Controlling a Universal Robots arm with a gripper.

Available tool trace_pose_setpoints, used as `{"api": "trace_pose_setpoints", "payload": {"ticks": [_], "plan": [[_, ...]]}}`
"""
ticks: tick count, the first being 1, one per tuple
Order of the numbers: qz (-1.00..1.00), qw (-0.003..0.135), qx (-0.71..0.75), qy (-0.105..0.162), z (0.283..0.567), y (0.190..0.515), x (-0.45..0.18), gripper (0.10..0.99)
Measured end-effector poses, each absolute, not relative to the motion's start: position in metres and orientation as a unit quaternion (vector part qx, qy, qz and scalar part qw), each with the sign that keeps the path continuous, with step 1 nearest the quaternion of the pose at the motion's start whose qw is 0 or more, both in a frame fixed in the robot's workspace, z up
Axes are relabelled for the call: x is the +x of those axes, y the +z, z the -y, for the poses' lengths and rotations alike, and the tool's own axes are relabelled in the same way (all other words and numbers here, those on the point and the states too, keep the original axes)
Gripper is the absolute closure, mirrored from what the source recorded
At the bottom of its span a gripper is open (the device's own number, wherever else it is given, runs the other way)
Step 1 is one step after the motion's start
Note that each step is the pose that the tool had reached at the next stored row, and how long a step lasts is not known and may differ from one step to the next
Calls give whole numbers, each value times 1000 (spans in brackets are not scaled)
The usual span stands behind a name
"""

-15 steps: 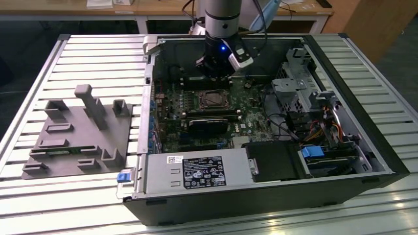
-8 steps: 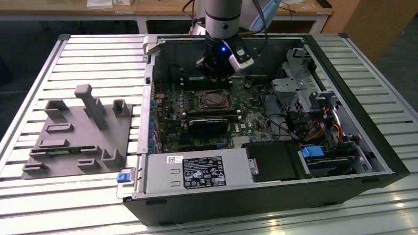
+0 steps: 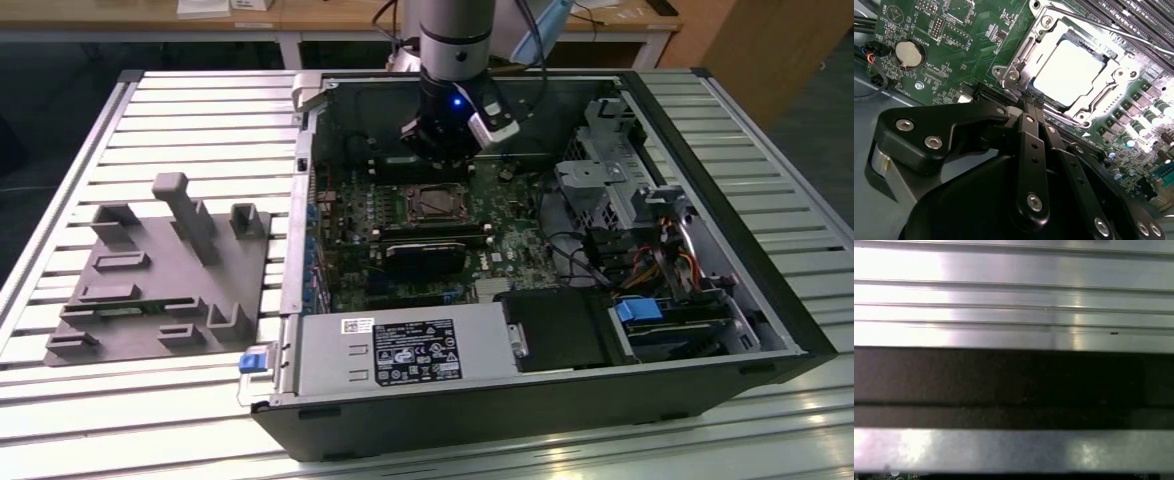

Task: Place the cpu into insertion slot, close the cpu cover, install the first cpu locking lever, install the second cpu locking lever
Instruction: 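Install the second cpu locking lever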

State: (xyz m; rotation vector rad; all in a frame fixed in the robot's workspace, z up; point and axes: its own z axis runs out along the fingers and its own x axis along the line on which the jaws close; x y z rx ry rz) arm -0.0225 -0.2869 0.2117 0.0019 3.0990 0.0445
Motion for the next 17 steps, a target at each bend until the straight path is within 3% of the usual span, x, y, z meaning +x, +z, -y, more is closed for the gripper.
{"api": "trace_pose_setpoints", "payload": {"ticks": [17], "plan": [[-1000,21,1,14,293,212,-22,980]]}}
